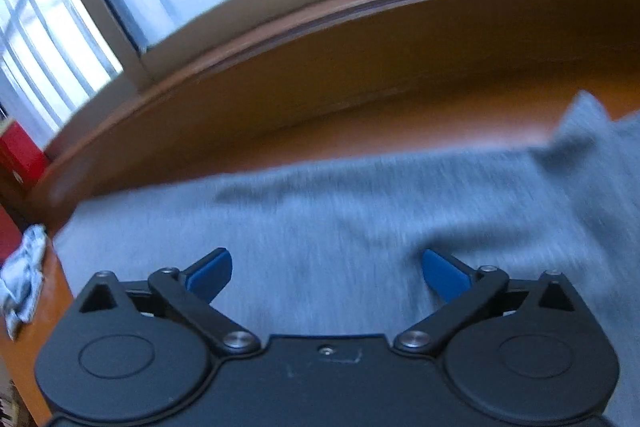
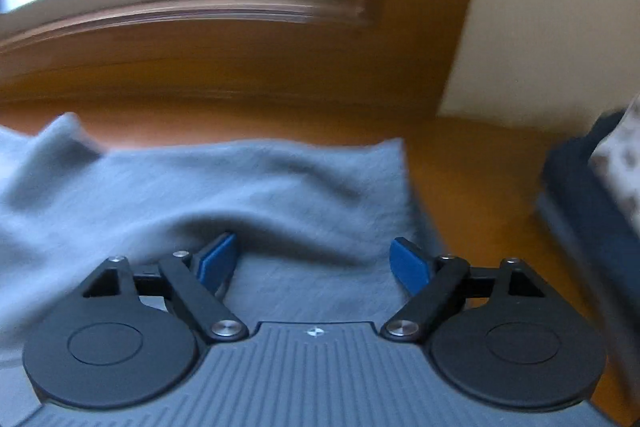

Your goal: Fold clothes

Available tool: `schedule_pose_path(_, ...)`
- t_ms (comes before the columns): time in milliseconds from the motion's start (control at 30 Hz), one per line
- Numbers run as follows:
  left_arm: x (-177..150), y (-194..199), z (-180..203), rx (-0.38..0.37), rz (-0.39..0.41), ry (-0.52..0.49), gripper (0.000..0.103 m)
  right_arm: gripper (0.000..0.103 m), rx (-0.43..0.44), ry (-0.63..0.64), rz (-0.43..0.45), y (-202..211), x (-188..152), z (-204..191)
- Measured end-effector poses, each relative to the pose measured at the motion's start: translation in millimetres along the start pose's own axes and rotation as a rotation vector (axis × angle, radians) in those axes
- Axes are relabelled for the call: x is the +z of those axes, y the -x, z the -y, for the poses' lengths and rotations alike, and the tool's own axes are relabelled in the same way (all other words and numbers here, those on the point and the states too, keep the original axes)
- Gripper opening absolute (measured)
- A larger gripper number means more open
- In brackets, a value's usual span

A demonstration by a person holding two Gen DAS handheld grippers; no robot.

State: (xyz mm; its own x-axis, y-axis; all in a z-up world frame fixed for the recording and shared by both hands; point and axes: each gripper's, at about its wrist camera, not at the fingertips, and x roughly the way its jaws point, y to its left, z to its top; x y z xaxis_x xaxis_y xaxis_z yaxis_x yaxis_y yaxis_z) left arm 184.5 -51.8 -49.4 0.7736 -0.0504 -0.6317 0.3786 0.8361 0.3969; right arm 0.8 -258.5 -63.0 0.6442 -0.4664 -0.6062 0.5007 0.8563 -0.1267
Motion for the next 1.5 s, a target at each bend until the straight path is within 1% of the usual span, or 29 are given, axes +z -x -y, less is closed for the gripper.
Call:
schedule_pose_path(100,16,-21,1,0.042,0.024,0.035,0.103,0.086,-0.024,-0.08,0.009,-24,11,13)
schedule_pose_path(200,18,-31,3,0.075,0.066,0.062,0.103,0.088,-0.001,-0.142,0.001,-38,19,24)
schedule_pose_path(267,18,-35,4,0.096,0.097,0.075,0.103,0.088,0.006,-0.15,0.001,-39,18,27)
schedule_pose_path(333,15,-36,6,0.117,0.122,0.076,0.103,0.082,0.031,-0.15,0.021,-26,17,31)
schedule_pose_path(367,14,-35,7,0.128,0.133,0.073,0.103,0.075,0.045,-0.15,0.032,-18,16,34)
schedule_pose_path(400,13,-35,9,0.138,0.141,0.068,0.103,0.074,0.074,-0.13,0.063,-5,17,33)
schedule_pose_path(467,14,-35,11,0.146,0.142,0.061,0.103,0.074,0.179,-0.062,0.146,34,23,28)
schedule_pose_path(500,15,-36,12,0.148,0.141,0.063,0.103,0.074,0.251,-0.034,0.175,52,24,24)
schedule_pose_path(567,15,-35,12,0.151,0.139,0.066,0.103,0.072,0.441,-0.004,0.164,79,21,10)
schedule_pose_path(633,15,-34,13,0.153,0.14,0.066,0.103,0.066,0.595,-0.023,0.127,95,9,-8)
schedule_pose_path(667,15,-35,13,0.152,0.14,0.067,0.103,0.064,0.652,-0.035,0.115,100,0,-20)
schedule_pose_path(700,16,-36,13,0.149,0.139,0.07,0.103,0.059,0.675,-0.036,0.114,100,-10,-32)
schedule_pose_path(733,16,-36,13,0.147,0.138,0.072,0.103,0.057,0.683,-0.032,0.119,98,-20,-44)
schedule_pose_path(800,16,-36,14,0.145,0.138,0.074,0.103,0.042,0.694,-0.057,0.083,86,-32,-60)
schedule_pose_path(833,16,-36,14,0.144,0.138,0.076,0.103,0.039,0.702,-0.094,0.071,79,-33,-62)
schedule_pose_path(900,18,-38,11,0.136,0.136,0.087,0.103,0.039,0.711,-0.158,0.051,64,-32,-64)
schedule_pose_path(933,20,-40,10,0.13,0.133,0.1,0.103,0.038,0.717,-0.196,0.021,52,-29,-59)
schedule_pose_path(967,22,-42,8,0.124,0.129,0.113,0.103,0.037,0.754,-0.26,-0.005,39,-27,-52)
schedule_pose_path(1000,25,-46,6,0.12,0.124,0.128,0.103,0.033,0.802,-0.326,-0.023,26,-24,-44)
schedule_pose_path(1033,30,-51,4,0.12,0.114,0.144,0.103,0.03,0.833,-0.365,-0.04,14,-21,-39)
schedule_pose_path(1067,34,-57,3,0.119,0.105,0.158,0.103,0.027,0.848,-0.376,-0.05,5,-16,-37)
schedule_pose_path(1200,54,-78,-2,0.11,0.086,0.208,0.103,0.027,0.869,-0.35,-0.056,-22,7,-38)
schedule_pose_path(1300,67,-92,-3,0.098,0.079,0.226,0.103,0.027,0.853,-0.374,-0.045,-44,24,-34)
schedule_pose_path(1400,73,-97,0,0.089,0.085,0.207,0.103,0.029,0.85,-0.37,-0.041,-58,36,-36)
schedule_pose_path(1467,71,-91,3,0.077,0.107,0.177,0.102,0.03,0.851,-0.345,-0.04,-57,38,-41)
schedule_pose_path(1500,66,-80,2,0.057,0.13,0.166,0.102,0.033,0.851,-0.335,-0.036,-55,38,-43)
